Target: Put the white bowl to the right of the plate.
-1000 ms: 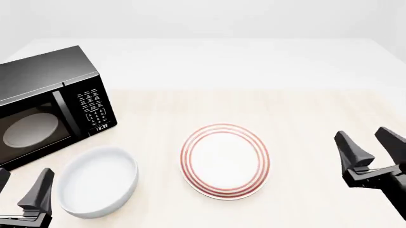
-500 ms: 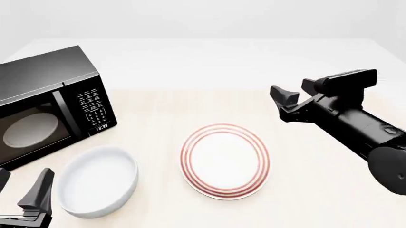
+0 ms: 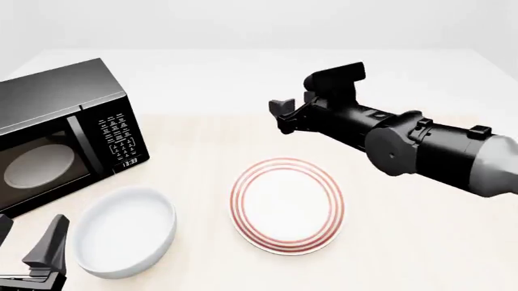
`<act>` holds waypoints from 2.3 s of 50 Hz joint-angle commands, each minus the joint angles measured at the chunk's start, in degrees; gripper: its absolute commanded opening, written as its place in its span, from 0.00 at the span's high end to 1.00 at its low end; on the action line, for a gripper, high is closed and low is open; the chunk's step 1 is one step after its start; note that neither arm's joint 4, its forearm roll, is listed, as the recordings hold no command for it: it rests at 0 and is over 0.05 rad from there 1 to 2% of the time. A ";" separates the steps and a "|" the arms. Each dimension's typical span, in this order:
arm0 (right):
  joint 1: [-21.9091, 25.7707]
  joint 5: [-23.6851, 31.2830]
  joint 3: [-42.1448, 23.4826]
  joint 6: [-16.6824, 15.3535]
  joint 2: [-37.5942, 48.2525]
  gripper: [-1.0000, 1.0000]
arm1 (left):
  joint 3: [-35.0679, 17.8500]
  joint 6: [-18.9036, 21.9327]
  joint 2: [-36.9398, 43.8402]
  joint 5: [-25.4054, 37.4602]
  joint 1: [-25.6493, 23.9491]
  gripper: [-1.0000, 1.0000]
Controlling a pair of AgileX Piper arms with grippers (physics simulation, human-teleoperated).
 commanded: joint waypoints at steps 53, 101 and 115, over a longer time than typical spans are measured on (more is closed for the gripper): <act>18.87 14.91 -28.60 9.86 28.59 0.00 | 0.00 0.00 0.00 0.00 0.00 0.00; 23.18 9.24 -27.06 18.48 36.24 0.00 | 0.00 0.00 0.00 0.00 0.00 0.00; 23.42 7.87 -27.34 19.84 38.41 0.00 | 0.00 0.00 0.00 0.00 0.00 0.00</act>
